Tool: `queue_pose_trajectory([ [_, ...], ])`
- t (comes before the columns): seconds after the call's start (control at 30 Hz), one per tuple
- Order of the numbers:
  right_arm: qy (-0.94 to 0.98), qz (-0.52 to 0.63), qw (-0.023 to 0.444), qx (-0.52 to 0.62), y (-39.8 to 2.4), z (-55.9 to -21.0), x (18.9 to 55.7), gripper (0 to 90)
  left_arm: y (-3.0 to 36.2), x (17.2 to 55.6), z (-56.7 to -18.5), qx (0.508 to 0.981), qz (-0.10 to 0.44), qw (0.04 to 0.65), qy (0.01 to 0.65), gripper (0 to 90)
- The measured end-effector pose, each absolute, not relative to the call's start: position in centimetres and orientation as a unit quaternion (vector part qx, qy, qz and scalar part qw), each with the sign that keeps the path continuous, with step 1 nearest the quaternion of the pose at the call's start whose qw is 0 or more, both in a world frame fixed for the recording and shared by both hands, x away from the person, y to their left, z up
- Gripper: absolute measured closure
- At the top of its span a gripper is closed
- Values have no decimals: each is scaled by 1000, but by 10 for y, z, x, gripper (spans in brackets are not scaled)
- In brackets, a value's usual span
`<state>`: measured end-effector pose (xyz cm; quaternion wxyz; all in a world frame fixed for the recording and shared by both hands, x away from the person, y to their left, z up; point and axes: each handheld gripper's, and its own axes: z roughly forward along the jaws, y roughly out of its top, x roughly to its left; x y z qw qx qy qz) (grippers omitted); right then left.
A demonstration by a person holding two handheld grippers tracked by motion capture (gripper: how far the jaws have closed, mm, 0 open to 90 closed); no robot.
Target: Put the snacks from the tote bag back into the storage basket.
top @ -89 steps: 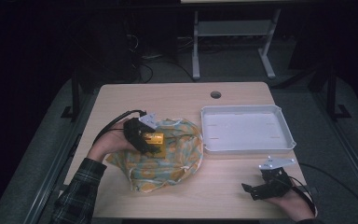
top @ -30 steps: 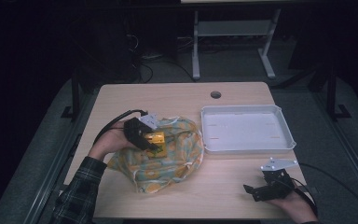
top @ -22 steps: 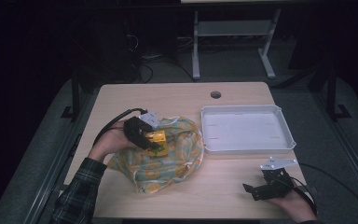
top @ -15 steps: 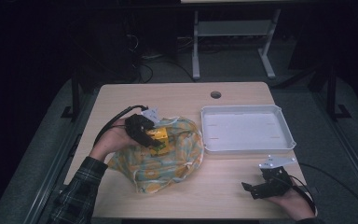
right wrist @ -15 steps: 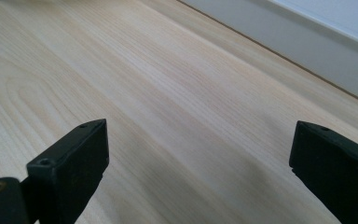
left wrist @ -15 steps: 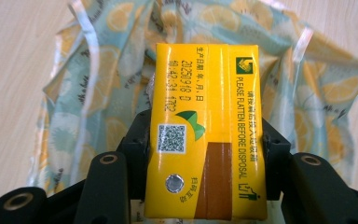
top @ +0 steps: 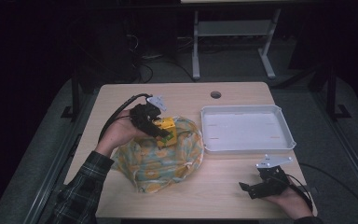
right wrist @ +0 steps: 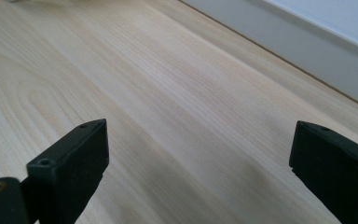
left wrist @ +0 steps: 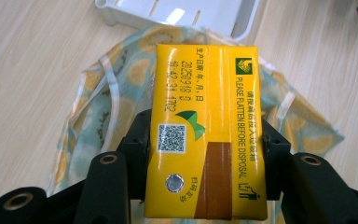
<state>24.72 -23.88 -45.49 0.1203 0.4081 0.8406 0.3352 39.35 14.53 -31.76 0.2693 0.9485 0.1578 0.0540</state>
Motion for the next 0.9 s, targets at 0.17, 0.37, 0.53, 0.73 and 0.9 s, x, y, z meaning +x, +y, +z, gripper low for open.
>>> queue_pose_trajectory([
  [0.17, 840, 336, 118, 409, -238, -455, 247, 43, 135, 395, -316, 947, 54, 270, 163, 505],
  [0.37, 839, 338, 115, 410, -238, -455, 247, 43, 126, 396, -315, 947, 54, 271, 162, 504],
  [0.53, 841, 339, 116, 406, -237, -455, 247, 43, 118, 398, -314, 946, 54, 276, 162, 504],
  [0.73, 842, 338, 115, 404, -236, -456, 247, 43, 109, 400, -313, 945, 52, 279, 163, 505],
  [0.9, 842, 338, 113, 405, -236, -455, 247, 43, 101, 401, -315, 942, 52, 286, 167, 505],
])
